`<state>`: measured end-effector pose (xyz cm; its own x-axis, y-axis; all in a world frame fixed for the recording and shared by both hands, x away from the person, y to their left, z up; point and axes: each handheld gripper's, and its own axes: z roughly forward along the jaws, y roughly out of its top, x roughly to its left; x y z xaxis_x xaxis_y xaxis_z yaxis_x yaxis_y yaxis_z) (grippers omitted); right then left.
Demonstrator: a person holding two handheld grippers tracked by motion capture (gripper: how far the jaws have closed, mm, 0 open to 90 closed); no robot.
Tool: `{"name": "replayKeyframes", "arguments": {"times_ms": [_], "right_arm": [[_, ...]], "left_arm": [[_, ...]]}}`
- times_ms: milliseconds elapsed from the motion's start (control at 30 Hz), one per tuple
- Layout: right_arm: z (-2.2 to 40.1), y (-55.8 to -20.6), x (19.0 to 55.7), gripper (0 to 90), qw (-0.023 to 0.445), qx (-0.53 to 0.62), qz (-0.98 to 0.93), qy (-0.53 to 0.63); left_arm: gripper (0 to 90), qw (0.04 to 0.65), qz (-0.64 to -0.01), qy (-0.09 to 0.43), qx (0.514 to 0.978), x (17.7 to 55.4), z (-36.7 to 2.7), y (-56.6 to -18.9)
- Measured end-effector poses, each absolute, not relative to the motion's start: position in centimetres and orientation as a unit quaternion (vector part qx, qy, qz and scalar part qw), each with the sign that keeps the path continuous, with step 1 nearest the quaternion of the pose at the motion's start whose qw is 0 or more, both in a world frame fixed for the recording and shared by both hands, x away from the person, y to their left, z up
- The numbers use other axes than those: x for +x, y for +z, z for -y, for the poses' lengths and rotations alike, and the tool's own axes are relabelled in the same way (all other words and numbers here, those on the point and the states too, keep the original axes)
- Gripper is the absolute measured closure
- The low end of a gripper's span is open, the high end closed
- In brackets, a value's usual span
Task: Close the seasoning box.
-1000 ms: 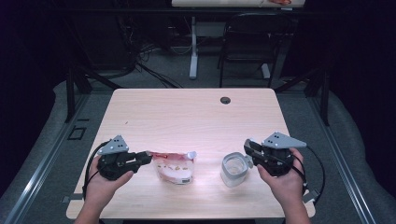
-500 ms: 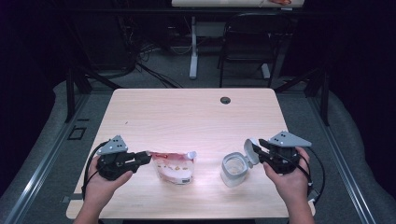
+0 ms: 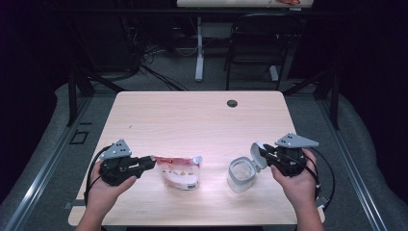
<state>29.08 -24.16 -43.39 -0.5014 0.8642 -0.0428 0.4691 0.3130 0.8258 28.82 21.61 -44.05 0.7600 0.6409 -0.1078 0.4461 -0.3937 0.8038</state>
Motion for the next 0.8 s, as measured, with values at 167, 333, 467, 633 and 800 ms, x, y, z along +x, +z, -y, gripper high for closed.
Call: {"name": "replayKeyframes", "arguments": {"times_ms": [167,333,467,633,800], "right_arm": [[24.1,-43.5,29.6,79.1,0.244,0.424,-0.771,0.406],[23.9,-43.6,30.1,79.1,0.24,0.416,-0.774,0.413],[23.8,-43.6,30.3,79.1,0.238,0.412,-0.774,0.418],[23.7,-43.6,30.5,79.1,0.234,0.404,-0.775,0.425],[23.6,-43.6,30.3,79.0,0.235,0.4,-0.777,0.425]], "left_arm": [[77.0,0.442,-0.329,0.111,0.827,28.8,-21.7,-44.0],[77.0,0.443,-0.33,0.112,0.826,28.8,-21.8,-44.0],[77.0,0.442,-0.33,0.112,0.826,28.8,-21.7,-44.0],[76.9,0.442,-0.33,0.112,0.827,28.8,-21.7,-44.0],[76.9,0.443,-0.33,0.112,0.826,28.8,-21.8,-44.0]]}}
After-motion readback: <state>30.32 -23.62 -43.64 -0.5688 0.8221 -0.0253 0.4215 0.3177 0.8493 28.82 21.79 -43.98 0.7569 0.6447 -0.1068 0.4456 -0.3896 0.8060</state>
